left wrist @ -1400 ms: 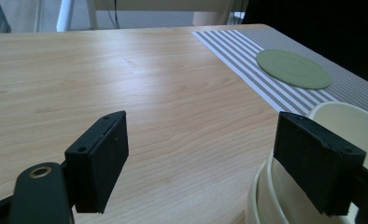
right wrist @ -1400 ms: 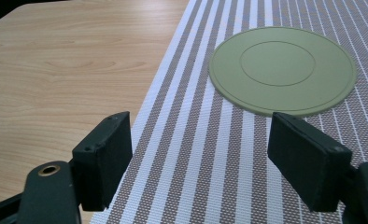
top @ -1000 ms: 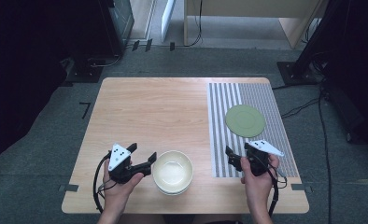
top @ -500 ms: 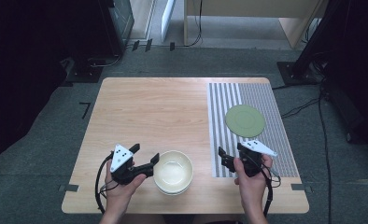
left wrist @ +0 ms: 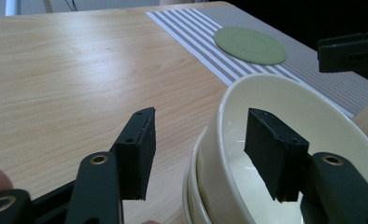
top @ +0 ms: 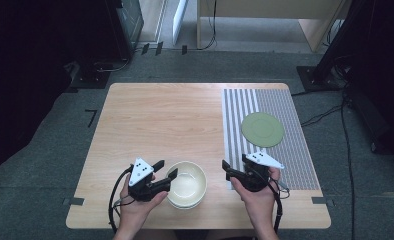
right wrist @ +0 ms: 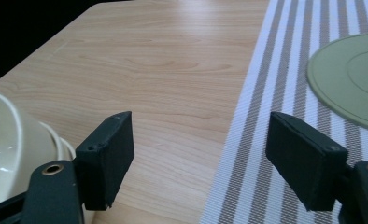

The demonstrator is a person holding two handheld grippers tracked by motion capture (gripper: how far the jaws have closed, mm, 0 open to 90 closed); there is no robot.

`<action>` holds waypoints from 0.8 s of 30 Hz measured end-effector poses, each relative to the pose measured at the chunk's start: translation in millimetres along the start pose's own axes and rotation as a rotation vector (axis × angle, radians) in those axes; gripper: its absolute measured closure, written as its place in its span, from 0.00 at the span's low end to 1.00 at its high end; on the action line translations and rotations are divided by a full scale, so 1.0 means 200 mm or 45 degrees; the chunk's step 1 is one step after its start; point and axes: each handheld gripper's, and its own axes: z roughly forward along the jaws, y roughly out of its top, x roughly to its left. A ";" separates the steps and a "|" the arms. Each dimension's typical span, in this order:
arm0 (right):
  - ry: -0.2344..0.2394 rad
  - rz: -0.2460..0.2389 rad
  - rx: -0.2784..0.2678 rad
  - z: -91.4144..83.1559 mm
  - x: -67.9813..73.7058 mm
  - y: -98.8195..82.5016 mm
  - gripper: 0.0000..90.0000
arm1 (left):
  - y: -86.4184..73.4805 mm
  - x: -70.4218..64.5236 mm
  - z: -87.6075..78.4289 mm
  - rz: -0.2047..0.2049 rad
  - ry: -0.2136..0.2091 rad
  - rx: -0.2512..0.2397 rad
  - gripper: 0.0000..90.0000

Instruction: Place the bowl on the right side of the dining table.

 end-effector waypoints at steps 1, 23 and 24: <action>0.003 -0.001 -0.001 0.00 0.01 0.00 0.28 | 0.00 -0.01 0.01 0.016 0.012 0.014 0.49; 0.204 -0.050 -0.069 0.00 0.26 -0.03 0.59 | -0.04 -0.07 0.05 0.185 0.116 0.038 0.91; 0.215 -0.050 -0.076 -0.01 0.26 -0.03 0.60 | -0.05 -0.07 0.05 0.186 0.116 0.034 0.92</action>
